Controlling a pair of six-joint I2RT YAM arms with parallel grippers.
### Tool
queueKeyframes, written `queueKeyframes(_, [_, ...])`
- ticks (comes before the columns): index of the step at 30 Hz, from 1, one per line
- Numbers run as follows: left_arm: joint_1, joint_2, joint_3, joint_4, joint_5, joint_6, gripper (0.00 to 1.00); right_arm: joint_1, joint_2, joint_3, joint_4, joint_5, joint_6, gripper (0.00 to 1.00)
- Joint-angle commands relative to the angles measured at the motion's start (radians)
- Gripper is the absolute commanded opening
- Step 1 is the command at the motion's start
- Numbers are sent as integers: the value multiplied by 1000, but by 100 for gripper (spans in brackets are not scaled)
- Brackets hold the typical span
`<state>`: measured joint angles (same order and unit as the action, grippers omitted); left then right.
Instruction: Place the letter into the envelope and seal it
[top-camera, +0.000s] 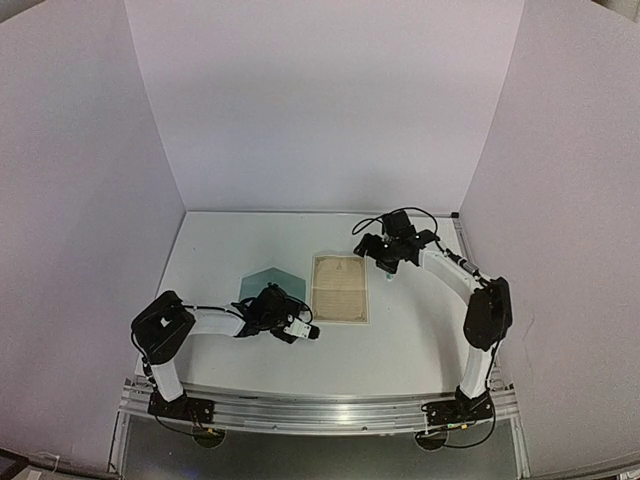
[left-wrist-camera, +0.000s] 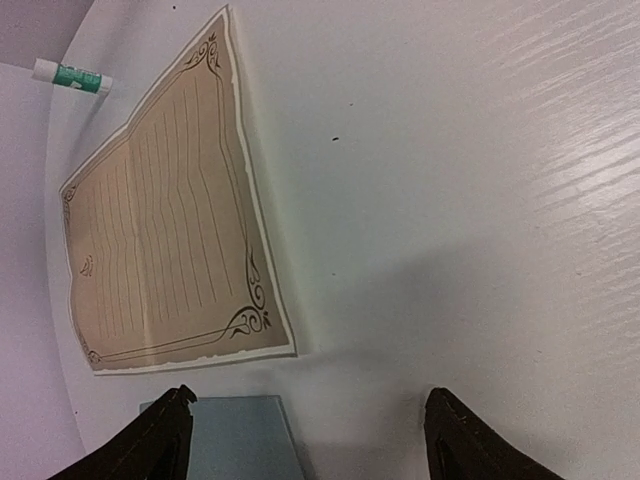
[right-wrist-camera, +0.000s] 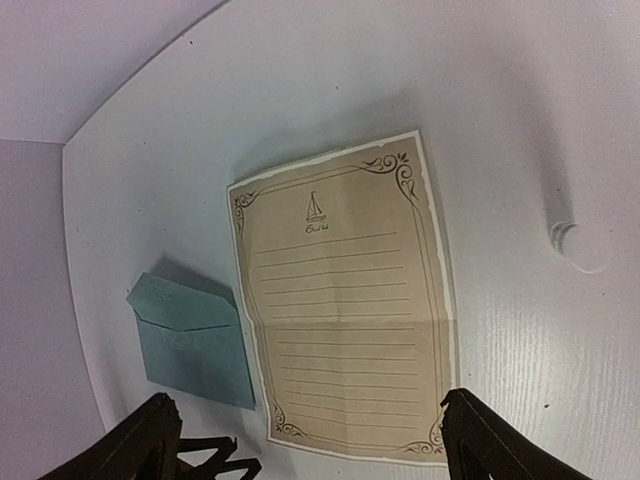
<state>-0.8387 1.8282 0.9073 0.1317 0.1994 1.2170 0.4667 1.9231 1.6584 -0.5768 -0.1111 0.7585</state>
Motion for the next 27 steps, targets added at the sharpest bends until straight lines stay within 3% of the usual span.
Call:
queueKeyframes(1, [-12, 92, 132, 84, -109, 23, 76, -2, 148, 139, -21, -109, 27, 87])
queueKeyframes(6, [-14, 138, 136, 110, -156, 43, 71, -2, 276, 224, -17, -141, 45, 87])
queueKeyframes(14, [-33, 176, 108, 177, -148, 70, 73, -2, 389, 273, 6, -169, 104, 86])
queueKeyframes(27, [-39, 156, 73, 122, -67, 76, 81, -1, 368, 128, 80, -140, 256, 84])
